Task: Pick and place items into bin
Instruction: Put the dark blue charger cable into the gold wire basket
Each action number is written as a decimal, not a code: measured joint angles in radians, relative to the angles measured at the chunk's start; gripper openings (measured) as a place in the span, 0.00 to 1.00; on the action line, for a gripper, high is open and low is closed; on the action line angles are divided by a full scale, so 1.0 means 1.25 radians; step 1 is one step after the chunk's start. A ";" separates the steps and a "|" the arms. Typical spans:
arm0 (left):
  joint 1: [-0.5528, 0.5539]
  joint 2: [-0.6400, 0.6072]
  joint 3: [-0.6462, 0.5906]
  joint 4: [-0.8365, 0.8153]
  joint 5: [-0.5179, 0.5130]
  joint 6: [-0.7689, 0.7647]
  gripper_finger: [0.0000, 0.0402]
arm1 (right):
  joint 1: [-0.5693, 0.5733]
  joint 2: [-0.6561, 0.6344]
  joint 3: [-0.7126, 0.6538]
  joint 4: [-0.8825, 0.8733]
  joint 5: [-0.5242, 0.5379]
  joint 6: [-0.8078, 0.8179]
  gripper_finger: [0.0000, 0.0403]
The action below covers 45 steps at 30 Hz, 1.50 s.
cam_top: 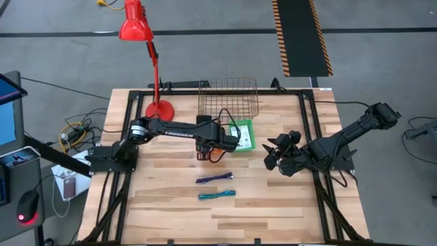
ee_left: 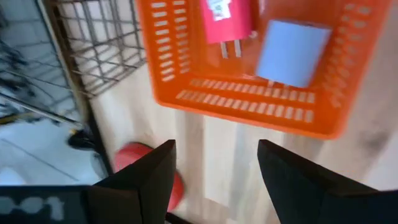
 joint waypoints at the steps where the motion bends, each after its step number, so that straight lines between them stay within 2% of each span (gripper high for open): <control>1: -0.003 -0.002 0.000 0.000 0.009 -0.015 0.54 | 0.000 0.000 0.000 0.005 0.000 0.000 0.39; 4: -0.020 -0.003 0.000 0.001 0.008 -0.055 0.54 | 0.001 0.005 0.000 0.018 0.000 0.000 0.39; 10: -0.097 -0.043 0.000 0.056 -0.098 -0.061 0.54 | 0.000 0.079 0.000 0.060 0.000 -0.032 0.38; 13: -0.138 -0.089 0.000 0.111 -0.103 -0.063 0.54 | -0.002 0.127 -0.001 0.110 0.008 -0.079 0.38; 17: -0.192 -0.169 0.000 0.201 -0.074 -0.071 0.54 | -0.014 0.181 -0.001 0.220 0.025 -0.185 0.38; 21: -0.243 -0.253 0.000 0.288 -0.054 -0.071 0.54 | -0.030 0.216 0.000 0.389 0.013 -0.343 0.37; 28: -0.306 -0.403 -0.028 0.362 -0.048 -0.050 0.54 | -0.033 0.254 0.000 0.616 -0.105 -0.530 0.37; 30: -0.317 -0.458 -0.079 0.413 -0.039 -0.028 0.54 | -0.033 0.261 0.001 0.654 -0.107 -0.546 0.37; 33: -0.316 -0.567 -0.210 0.536 0.008 0.008 0.54 | -0.033 0.261 0.003 0.658 -0.112 -0.553 0.36; 36: -0.292 -0.695 -0.396 0.690 0.057 0.022 0.54 | -0.034 0.261 0.005 0.659 -0.130 -0.554 0.36; 42: -0.244 -0.940 -0.780 1.000 0.207 0.018 0.54 | -0.034 0.261 0.006 0.667 -0.175 -0.554 0.38; 45: -0.242 -1.037 -0.938 1.130 0.227 0.013 0.54 | -0.034 0.261 0.006 0.674 -0.175 -0.560 0.38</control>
